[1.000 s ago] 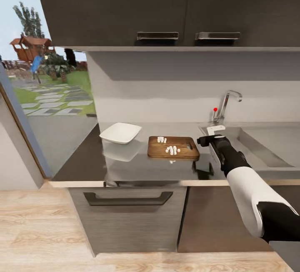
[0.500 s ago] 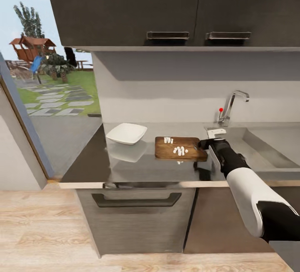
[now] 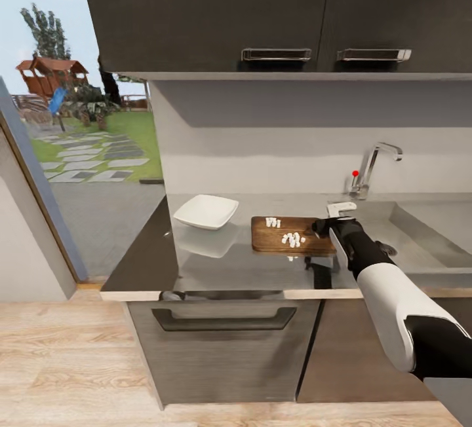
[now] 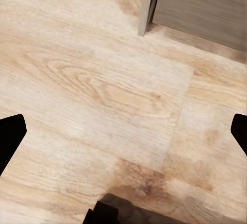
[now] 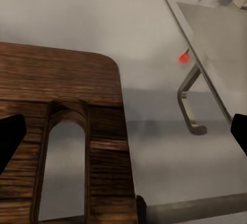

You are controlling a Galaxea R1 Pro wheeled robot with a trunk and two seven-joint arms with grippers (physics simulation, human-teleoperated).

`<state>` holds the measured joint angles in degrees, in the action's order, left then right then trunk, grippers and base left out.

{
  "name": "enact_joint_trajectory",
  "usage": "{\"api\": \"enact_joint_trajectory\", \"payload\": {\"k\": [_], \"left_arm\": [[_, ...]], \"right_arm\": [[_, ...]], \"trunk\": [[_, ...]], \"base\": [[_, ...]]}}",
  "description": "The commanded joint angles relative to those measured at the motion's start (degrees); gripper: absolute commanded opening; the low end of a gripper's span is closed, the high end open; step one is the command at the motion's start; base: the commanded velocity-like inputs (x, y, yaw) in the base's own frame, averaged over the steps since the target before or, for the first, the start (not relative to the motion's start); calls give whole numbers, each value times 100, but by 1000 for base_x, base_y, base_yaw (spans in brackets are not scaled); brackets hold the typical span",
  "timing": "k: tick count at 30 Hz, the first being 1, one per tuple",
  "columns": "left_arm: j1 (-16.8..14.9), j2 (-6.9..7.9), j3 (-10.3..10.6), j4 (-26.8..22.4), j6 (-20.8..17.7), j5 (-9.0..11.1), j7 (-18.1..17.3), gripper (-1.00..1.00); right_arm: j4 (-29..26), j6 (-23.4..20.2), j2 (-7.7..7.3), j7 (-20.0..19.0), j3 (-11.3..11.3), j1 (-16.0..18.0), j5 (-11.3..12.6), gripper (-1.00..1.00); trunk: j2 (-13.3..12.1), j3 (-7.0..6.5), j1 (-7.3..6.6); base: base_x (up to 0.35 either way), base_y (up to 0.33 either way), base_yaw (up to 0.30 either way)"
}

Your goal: In the kitchen, take the Vidalia onion out of the sink, dice it on the chopping board with the paring knife, put the diced onion into the bowl on the countertop, then place both the paring knife and the chopping board into the sink.

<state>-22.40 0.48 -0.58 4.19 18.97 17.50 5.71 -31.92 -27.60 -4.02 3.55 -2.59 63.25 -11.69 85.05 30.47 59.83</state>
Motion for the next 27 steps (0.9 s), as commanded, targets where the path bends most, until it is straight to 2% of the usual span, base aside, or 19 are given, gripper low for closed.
{"api": "enact_joint_trajectory", "payload": {"k": [1, 7, 27], "left_arm": [[-10, -2, -4, 25, 37, 8, 0, 100], [-10, -7, -4, 23, 37, 8, 0, 100], [-10, -18, -4, 21, 37, 7, -25, 100]], "right_arm": [[-7, -30, -1, -8, -13, 3, -44, 100], [-7, -30, -19, -11, -6, 3, -44, 100], [-11, -27, 15, -26, 14, 3, -33, 100]], "trunk": [[3, 6, 0], [3, 6, 0], [3, 6, 0]], "base": [[0, -60, 0], [0, -125, 0], [0, -3, 0]]}}
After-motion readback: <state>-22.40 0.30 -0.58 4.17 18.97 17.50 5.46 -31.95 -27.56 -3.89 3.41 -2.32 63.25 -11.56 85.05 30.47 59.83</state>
